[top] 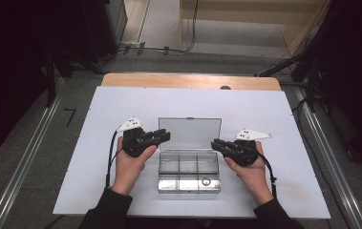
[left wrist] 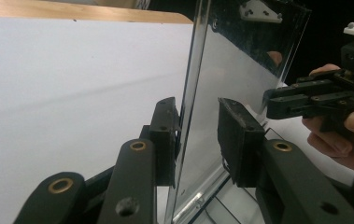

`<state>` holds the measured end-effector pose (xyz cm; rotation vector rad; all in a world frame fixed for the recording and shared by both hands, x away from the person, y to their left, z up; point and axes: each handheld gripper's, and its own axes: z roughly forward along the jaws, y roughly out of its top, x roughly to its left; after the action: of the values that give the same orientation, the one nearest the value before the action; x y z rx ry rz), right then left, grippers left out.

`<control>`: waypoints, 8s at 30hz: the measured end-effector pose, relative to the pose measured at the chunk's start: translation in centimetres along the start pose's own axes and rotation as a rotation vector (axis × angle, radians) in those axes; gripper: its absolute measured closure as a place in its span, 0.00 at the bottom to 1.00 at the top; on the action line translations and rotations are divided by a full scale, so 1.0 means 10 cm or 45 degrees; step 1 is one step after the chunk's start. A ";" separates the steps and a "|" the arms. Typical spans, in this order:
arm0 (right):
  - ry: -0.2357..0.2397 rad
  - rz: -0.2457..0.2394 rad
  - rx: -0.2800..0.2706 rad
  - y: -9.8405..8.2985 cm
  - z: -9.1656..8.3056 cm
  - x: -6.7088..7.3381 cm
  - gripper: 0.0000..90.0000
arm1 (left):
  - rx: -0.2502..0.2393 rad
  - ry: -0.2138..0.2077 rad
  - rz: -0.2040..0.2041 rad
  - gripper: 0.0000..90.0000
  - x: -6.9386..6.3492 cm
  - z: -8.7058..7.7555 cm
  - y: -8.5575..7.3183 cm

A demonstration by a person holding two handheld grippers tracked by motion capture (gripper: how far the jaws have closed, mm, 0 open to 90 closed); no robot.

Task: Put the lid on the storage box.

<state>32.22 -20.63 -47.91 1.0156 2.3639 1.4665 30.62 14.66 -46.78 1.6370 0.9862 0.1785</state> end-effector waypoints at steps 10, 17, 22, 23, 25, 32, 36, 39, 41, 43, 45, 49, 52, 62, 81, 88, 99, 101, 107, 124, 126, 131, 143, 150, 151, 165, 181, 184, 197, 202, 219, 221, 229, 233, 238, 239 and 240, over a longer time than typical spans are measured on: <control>-0.018 -0.055 0.021 0.07 -0.06 0.06 0.78 | 0.001 -0.040 0.055 0.74 -0.05 -0.06 -0.03; 0.003 -0.055 -0.048 0.19 -0.20 0.12 0.68 | 0.002 -0.066 0.074 0.73 -0.06 -0.09 -0.05; -0.004 -0.067 -0.103 0.26 -0.30 0.16 0.66 | 0.009 -0.088 0.102 0.72 -0.08 -0.11 -0.07; -0.005 -0.073 -0.110 0.26 -0.31 0.18 0.66 | 0.008 -0.090 0.109 0.72 -0.08 -0.12 -0.07; -0.003 -0.080 -0.120 0.27 -0.32 0.20 0.66 | 0.006 -0.090 0.121 0.72 -0.09 -0.12 -0.08; 0.006 -0.092 -0.139 0.29 -0.33 0.25 0.68 | 0.002 -0.101 0.135 0.71 -0.10 -0.14 -0.10; 0.001 -0.103 -0.132 0.29 -0.33 0.26 0.72 | 0.007 -0.103 0.131 0.71 -0.10 -0.14 -0.10; 0.009 -0.105 -0.134 0.28 -0.33 0.25 0.73 | 0.008 -0.100 0.131 0.71 -0.10 -0.14 -0.10; 0.005 -0.107 -0.133 0.28 -0.33 0.25 0.73 | 0.011 -0.100 0.133 0.70 -0.11 -0.14 -0.10; 0.004 -0.112 -0.133 0.28 -0.34 0.26 0.73 | 0.013 -0.098 0.135 0.70 -0.11 -0.15 -0.10; 0.003 -0.108 -0.133 0.27 -0.34 0.26 0.73 | 0.012 -0.093 0.129 0.70 -0.11 -0.14 -0.10; 0.003 -0.102 -0.134 0.27 -0.34 0.27 0.74 | 0.018 -0.075 0.120 0.69 -0.13 -0.15 -0.10; 0.008 -0.107 -0.133 0.27 -0.35 0.28 0.73 | 0.023 -0.062 0.115 0.67 -0.15 -0.17 -0.10; 0.007 -0.114 -0.130 0.25 -0.36 0.29 0.73 | 0.017 0.029 0.155 0.69 -0.21 -0.37 -0.12; 0.010 -0.118 -0.111 0.20 -0.40 0.34 0.72 | 0.075 -0.068 0.111 1.00 -0.19 -0.51 -0.39; 0.003 -0.126 -0.101 0.18 -0.42 0.37 0.71 | 0.041 -0.085 0.110 1.00 -0.21 -0.49 -0.39; 0.005 -0.139 -0.084 0.15 -0.46 0.40 0.70 | 0.027 -0.093 0.130 1.00 -0.24 -0.47 -0.39; 0.005 -0.145 -0.081 0.14 -0.46 0.40 0.69 | 0.024 -0.093 0.128 1.00 -0.23 -0.47 -0.39; 0.023 -0.166 -0.062 0.13 -0.48 0.41 0.66 | 0.019 -0.091 0.124 1.00 -0.23 -0.47 -0.38; 0.033 -0.117 -0.004 0.05 -0.57 0.28 0.38 | 0.022 -0.091 0.124 1.00 -0.21 -0.46 -0.38; 0.039 -0.099 0.005 0.01 -0.58 0.25 0.44 | 0.022 -0.092 0.122 1.00 -0.21 -0.47 -0.38; 0.027 -0.049 0.025 -0.06 -0.59 0.20 0.63 | 0.020 -0.093 0.122 1.00 -0.20 -0.47 -0.38; 0.060 -0.034 0.044 -0.12 -0.51 0.27 0.98 | 0.015 -0.097 0.119 1.00 -0.21 -0.50 -0.39; 0.086 -0.050 0.012 -0.12 -0.52 0.34 0.98 | 0.010 -0.106 0.126 1.00 -0.24 -0.52 -0.40; 0.086 -0.052 0.008 -0.12 -0.53 0.34 0.98 | 0.012 -0.113 0.125 1.00 -0.24 -0.52 -0.40; 0.138 -0.088 0.021 -0.25 -0.61 0.35 0.98 | 0.037 -0.153 0.131 1.00 -0.27 -0.59 -0.49; 0.140 -0.155 0.068 -0.40 -0.64 0.41 0.98 | 0.116 -0.188 0.152 1.00 -0.31 -0.65 -0.68; 0.151 -0.149 0.085 -0.43 -0.65 0.40 0.98 | 0.140 -0.195 0.150 1.00 -0.30 -0.65 -0.71; 0.182 -0.162 0.164 -0.50 -0.59 0.36 0.98 | 0.229 -0.205 0.152 1.00 -0.26 -0.62 -0.76; 0.177 -0.166 0.185 -0.52 -0.57 0.35 0.98 | 0.264 -0.192 0.163 1.00 -0.25 -0.61 -0.78; 0.161 -0.162 0.209 -0.55 -0.54 0.32 0.94 | 0.282 -0.166 0.193 1.00 -0.23 -0.62 -0.80; 0.173 -0.167 0.189 -0.55 -0.57 0.29 0.90 | 0.260 -0.140 0.201 0.91 -0.23 -0.63 -0.80; 0.126 -0.149 0.064 -0.53 -0.71 0.18 0.57 | 0.158 -0.057 0.200 0.55 -0.20 -0.71 -0.76; 0.061 -0.143 0.024 -0.52 -0.77 0.12 0.38 | 0.140 -0.027 0.197 0.33 -0.15 -0.75 -0.76; 0.010 -0.114 -0.012 -0.52 -0.83 0.03 0.20 | 0.092 -0.018 0.170 0.18 -0.06 -0.84 -0.74; 0.006 -0.113 -0.020 -0.53 -0.84 0.01 0.18 | 0.082 -0.014 0.165 0.17 -0.05 -0.85 -0.74; 0.000 -0.109 -0.021 -0.53 -0.85 0.00 0.17 | 0.072 -0.010 0.160 0.16 -0.03 -0.87 -0.74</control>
<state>25.73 -28.27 -48.13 0.8992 2.3595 1.4531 21.58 20.75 -50.18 1.7512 0.8899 0.2306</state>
